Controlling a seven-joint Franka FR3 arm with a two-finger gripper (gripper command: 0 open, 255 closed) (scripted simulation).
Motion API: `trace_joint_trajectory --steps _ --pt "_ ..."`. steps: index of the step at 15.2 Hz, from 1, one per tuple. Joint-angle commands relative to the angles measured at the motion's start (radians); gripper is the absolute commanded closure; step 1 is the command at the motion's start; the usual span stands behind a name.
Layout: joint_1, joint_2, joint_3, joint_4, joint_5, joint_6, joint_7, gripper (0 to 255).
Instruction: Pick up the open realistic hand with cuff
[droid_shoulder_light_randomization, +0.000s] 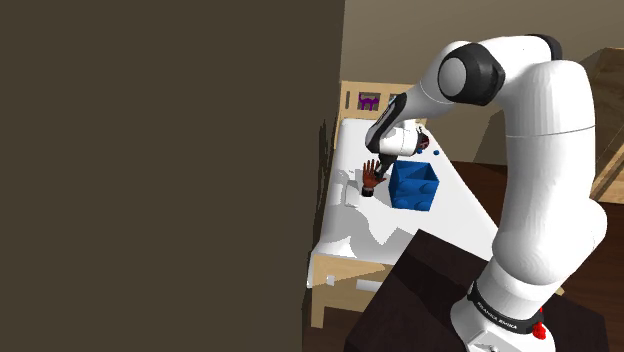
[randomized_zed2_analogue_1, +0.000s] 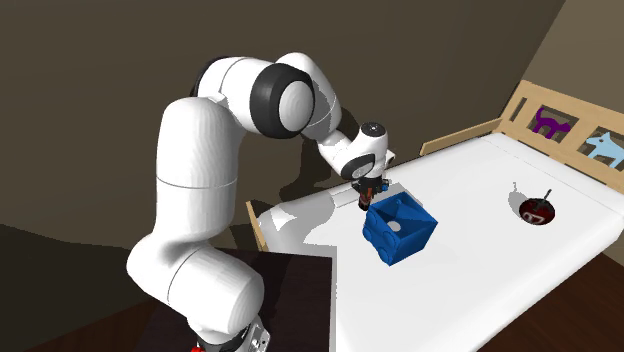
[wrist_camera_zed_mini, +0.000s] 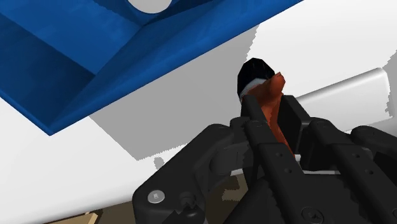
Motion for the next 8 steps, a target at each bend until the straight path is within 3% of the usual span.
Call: trace_joint_trajectory --steps 1,8 --pt "0.000 0.000 0.000 0.000 0.000 0.000 0.000 255" --pt "0.030 -0.054 -0.040 -0.005 -0.044 -0.049 0.033 255"
